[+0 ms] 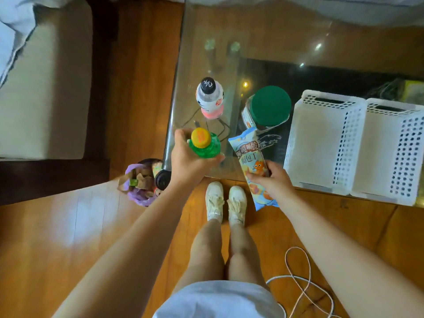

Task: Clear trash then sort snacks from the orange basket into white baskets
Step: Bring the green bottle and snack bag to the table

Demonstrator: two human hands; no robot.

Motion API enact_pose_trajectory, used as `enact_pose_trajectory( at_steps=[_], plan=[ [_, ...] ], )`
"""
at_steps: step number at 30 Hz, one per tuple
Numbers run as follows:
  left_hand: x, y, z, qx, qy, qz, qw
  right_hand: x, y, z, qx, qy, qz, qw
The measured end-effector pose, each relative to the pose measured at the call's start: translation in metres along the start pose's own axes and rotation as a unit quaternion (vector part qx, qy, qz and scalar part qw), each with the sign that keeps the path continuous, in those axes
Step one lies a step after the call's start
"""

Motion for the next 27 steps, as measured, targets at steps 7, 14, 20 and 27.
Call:
enact_pose_trajectory(
  at_steps=[7, 14, 20, 27],
  plan=[
    [-0.033, -0.024, 0.028, -0.027, 0.009, 0.006, 1.0, 0.01, -0.056, 0.013, 0.035, 0.03, -0.033, 0.998],
    [-0.038, -0.028, 0.029, -0.079, 0.037, 0.029, 0.996, 0.004, -0.079, 0.022, 0.049, 0.138, -0.064, 0.987],
    [-0.042, -0.029, 0.031, -0.1, 0.091, 0.007, 0.991, -0.002, -0.09, 0.029, 0.017, 0.159, -0.056, 0.986],
    [-0.045, -0.024, 0.033, -0.092, 0.107, -0.035, 0.989, -0.003, -0.095, 0.024, -0.006, 0.213, -0.049, 0.976]
  ],
)
Point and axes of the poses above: each hand's wrist, its own y-axis away from the middle knuckle, its own z-axis out of the palm, x = y × z, the point moved 5 cm from there along -y, towards the middle knuckle, and after that the axes turned 10 degrees about -y, right-handed, at the moved point
